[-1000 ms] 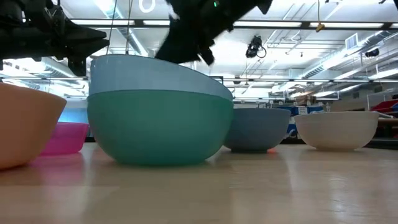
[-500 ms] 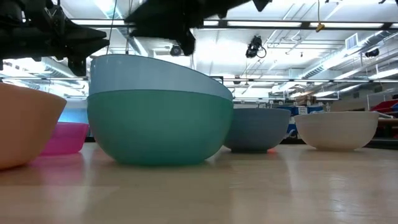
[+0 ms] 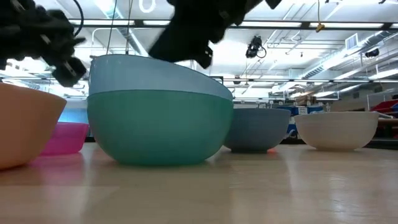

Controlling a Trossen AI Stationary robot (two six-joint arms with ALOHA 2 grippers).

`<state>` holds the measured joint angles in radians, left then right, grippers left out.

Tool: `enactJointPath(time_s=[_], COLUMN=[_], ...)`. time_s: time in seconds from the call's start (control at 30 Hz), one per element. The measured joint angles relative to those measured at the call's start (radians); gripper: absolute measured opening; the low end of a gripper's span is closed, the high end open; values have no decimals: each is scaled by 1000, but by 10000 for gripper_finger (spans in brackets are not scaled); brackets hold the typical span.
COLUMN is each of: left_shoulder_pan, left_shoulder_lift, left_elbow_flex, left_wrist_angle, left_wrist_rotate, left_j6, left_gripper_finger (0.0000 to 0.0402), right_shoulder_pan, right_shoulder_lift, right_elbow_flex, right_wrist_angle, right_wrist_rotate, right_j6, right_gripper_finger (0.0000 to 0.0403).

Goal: Nest bowls inside each other
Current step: Stack the blue bowl on top of the green bowl

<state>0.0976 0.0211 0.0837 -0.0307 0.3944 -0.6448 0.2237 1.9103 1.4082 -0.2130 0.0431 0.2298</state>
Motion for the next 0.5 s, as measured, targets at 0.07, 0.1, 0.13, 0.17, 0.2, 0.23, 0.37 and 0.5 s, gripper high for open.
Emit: enactJointPath(time_s=[0.07, 0.1, 0.13, 0.17, 0.2, 0.23, 0.37, 0.5], left_shoulder_pan=[-24, -36, -45, -53, -59, -63, -76, -94], left_shoulder_lift=[15, 20, 27, 36, 42, 49, 85, 139], left_elbow_flex=[14, 19, 23, 27, 31, 32, 32, 32], left_wrist_angle=[2, -1, -2, -2, 0, -5, -24, -30], left_wrist_rotate=[16, 17, 17, 15, 13, 10, -18, -56], left_j6=[-13, -12, -7, 2, 9, 10, 10, 10], left_gripper_finger=[106, 106, 106, 106, 106, 106, 106, 106], right_shoulder_pan=[-1, 0, 0, 2, 4, 8, 21, 35], right_shoulder_lift=[-10, -15, -22, -30, -37, -41, -50, -50], right_elbow_flex=[0, 0, 0, 0, 0, 0, 0, 0], right_wrist_angle=[-85, -104, -131, -160, -186, -210, -250, -276], right_wrist_rotate=[102, 158, 217, 275, 326, 365, 406, 401], right_j6=[-14, -15, -14, -14, -14, -14, -4, 21], right_gripper_finger=[95, 95, 95, 95, 95, 95, 95, 95])
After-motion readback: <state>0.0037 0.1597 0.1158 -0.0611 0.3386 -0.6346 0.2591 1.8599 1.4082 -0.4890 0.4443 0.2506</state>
